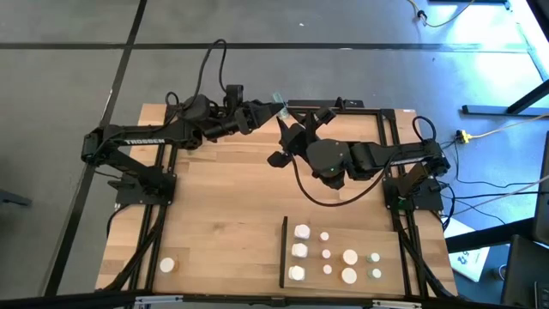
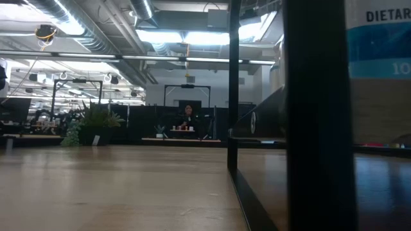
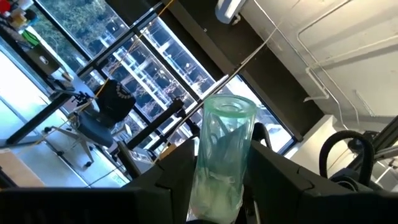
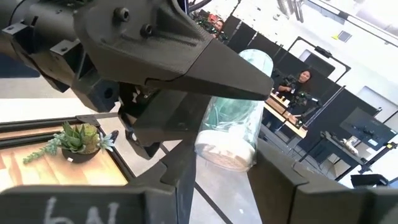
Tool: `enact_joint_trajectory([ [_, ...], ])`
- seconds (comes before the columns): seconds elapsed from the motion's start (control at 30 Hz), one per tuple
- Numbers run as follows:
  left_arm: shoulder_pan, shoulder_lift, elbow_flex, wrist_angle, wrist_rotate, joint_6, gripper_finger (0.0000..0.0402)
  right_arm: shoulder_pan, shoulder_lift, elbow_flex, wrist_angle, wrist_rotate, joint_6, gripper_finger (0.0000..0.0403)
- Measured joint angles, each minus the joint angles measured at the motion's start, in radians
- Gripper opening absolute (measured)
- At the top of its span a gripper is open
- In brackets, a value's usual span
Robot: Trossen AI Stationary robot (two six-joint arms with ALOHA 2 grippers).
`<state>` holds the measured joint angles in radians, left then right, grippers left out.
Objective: Pick and place medicine bottles onto shelf by color
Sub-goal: Put the bottom left blue pill bottle on the shelf
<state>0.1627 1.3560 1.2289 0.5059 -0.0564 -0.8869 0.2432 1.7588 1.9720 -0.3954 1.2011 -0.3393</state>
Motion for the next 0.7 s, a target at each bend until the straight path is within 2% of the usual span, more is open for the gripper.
enact_joint_trajectory([
  [0.4, 0.000, -0.016, -0.001, 0.004, 0.012, 0.034, 0.0138, 0.063, -0.005, 0.002, -0.020, 0.084, -0.050, 0.0130],
  [0.53, 0.000, -0.023, -0.001, -0.001, 0.029, 0.068, 0.0138, 0.091, -0.006, 0.002, -0.040, 0.156, -0.056, 0.0130],
  [0.7, -0.009, -0.035, -0.001, -0.003, 0.040, 0.092, 0.0137, 0.131, -0.012, 0.002, -0.043, 0.166, -0.054, 0.0130],
])
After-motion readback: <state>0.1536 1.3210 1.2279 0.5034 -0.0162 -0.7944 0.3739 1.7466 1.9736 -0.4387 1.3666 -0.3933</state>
